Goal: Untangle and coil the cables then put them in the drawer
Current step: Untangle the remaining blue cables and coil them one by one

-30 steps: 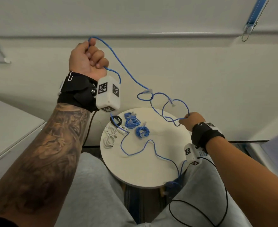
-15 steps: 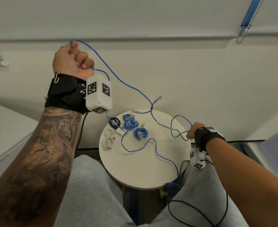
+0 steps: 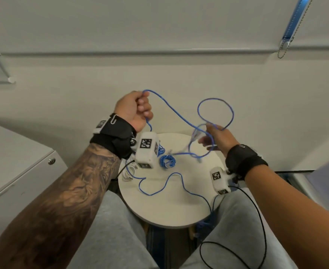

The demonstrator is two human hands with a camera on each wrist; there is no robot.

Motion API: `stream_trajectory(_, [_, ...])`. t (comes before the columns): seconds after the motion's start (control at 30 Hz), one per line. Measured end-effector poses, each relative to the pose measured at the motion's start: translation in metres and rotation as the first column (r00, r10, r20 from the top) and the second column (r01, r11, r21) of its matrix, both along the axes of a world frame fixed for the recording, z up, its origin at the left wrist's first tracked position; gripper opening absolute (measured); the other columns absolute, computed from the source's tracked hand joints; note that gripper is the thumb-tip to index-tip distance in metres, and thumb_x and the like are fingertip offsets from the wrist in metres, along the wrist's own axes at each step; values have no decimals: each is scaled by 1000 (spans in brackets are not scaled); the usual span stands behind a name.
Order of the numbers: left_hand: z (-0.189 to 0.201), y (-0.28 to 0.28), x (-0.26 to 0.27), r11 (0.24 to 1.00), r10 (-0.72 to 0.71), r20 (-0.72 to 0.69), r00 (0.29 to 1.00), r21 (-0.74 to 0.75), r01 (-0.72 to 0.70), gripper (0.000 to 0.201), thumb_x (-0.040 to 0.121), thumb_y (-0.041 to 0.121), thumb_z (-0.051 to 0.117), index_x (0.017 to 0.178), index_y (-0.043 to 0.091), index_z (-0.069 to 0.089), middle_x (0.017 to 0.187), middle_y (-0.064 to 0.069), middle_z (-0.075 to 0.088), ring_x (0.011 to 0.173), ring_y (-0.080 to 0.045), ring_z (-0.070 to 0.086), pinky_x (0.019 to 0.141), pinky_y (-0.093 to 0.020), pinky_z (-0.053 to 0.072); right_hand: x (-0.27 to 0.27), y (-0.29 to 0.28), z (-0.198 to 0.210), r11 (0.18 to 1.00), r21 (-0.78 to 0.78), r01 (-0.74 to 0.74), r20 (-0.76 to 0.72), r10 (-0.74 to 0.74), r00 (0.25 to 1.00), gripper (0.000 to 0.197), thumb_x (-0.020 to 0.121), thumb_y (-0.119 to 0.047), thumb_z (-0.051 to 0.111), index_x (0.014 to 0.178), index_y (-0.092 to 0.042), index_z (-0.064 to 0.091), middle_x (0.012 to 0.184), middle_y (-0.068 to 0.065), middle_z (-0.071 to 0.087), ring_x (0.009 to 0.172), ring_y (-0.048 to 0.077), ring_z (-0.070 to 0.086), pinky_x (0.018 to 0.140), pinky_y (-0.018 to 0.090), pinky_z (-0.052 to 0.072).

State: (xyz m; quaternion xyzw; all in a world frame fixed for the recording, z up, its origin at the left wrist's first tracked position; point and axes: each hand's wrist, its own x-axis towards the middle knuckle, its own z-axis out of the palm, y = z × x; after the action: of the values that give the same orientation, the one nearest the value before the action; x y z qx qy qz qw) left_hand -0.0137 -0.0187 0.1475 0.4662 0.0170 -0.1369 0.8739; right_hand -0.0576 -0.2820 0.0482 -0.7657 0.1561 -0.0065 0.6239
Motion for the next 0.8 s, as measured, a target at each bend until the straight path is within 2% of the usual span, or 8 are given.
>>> stream_trajectory(0.1, [-10,-15,-8,997,-64,-62,996,-50,61,25,97,16,35,78,16,51,62,5,49,46,-8,51,50,-18,43,-13,19,33,930,344,-127,27,126,992,38,99,-54,48,80,-21,49,98,14,77,95,28,73,83,41,55])
stream_trajectory(0.23, [-14,-22,-17,986,-120,-60,991,-121,112,24,98,13,36,81,14,52,79,-4,65,67,-17,69,59,-31,56,-25,34,41,902,299,-312,104,294,950,28,93,-49,63,97,-23,53,115,12,73,108,30,70,90,46,55])
stream_trajectory(0.3, [-12,-23,-20,985,-170,-59,984,-52,167,19,97,12,37,85,14,51,72,0,58,53,-11,57,50,-22,47,-24,42,36,933,167,-318,224,278,934,35,84,-36,75,94,-21,45,113,9,73,101,24,71,82,39,57])
stream_trajectory(0.37, [-10,-22,-23,962,-257,-46,965,78,260,13,97,13,39,89,15,49,62,5,45,41,-6,35,42,-18,28,-17,46,31,983,-26,-181,399,176,900,48,79,-19,83,90,-23,37,109,14,68,87,25,69,73,34,56])
stream_trajectory(0.5, [-6,-20,-31,854,-401,-9,916,357,378,15,96,15,40,91,13,54,52,7,29,38,-5,16,40,-20,12,-7,45,39,986,-159,56,581,48,813,50,77,-16,85,93,-20,38,117,12,60,91,29,65,79,29,56])
stream_trajectory(0.6, [1,-17,-38,825,-439,65,896,425,373,20,93,14,39,86,12,57,49,6,23,38,-7,13,45,-23,11,-3,44,45,964,-258,-60,492,184,851,41,82,-13,81,87,-20,41,106,10,69,90,21,68,83,36,55])
stream_trajectory(0.7, [4,-10,-35,836,-447,79,891,391,385,25,93,24,40,71,17,49,49,6,21,37,-9,13,47,-26,14,-4,48,47,964,-231,-130,423,220,879,32,87,-8,74,86,-15,43,85,26,62,75,19,63,71,34,52])
stream_trajectory(0.8, [-6,-11,-33,756,-301,156,941,640,136,42,94,48,53,65,22,38,52,5,24,44,-13,18,49,-27,25,-12,50,54,972,-99,-215,395,237,887,28,86,-9,72,83,-15,45,65,7,49,62,12,54,65,34,45])
